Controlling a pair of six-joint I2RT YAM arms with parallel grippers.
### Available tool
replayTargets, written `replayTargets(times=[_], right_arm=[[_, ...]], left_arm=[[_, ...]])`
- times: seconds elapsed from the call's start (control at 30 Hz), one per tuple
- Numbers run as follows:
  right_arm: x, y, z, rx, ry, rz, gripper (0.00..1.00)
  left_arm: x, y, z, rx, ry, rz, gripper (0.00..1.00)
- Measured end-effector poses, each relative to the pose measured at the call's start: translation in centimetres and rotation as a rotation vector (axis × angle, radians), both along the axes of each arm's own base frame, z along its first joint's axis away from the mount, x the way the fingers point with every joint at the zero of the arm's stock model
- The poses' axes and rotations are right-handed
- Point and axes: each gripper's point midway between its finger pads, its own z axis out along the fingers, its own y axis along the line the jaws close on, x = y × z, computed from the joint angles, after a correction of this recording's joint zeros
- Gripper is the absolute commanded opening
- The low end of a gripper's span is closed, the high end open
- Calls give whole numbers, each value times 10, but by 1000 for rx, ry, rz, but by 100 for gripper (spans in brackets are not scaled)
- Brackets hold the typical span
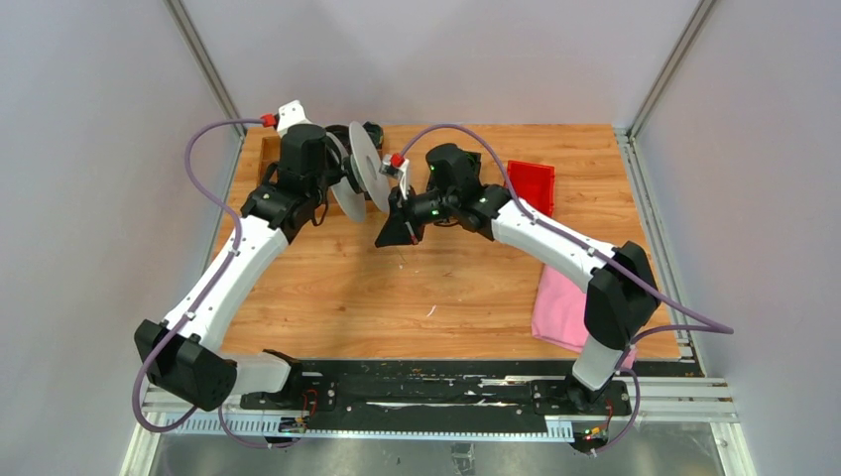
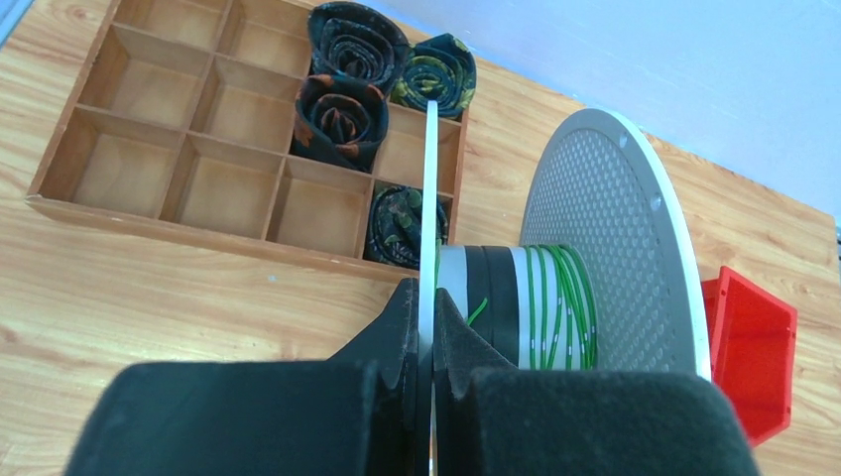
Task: Wrap the cables
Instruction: Wrap the cable around the cable reel.
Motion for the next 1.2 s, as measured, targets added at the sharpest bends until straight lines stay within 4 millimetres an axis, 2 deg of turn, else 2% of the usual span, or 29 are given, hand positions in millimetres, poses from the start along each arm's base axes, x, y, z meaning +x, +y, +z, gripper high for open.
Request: replayTargets(times=[0.23,0.57,0.8,0.93,1.2], right_arm=[[5,3,36,18,-30,-3,1],[3,-1,53,-5,-24,-4,1],[2,-1,81,20,-51,-2,3],[1,-2,90,26,-61,4,3],[4,-5,112,40,-106,2,3]], left_arm=[[-1,-10,-11,27,8,-32,0],[2,-16,-1,84,-47,-44,0],[3,-18,-5,148,-66,-50,0],[4,-16,-7,177,-74,-49,0],[-1,-29,-13,232,-90,-115,0]])
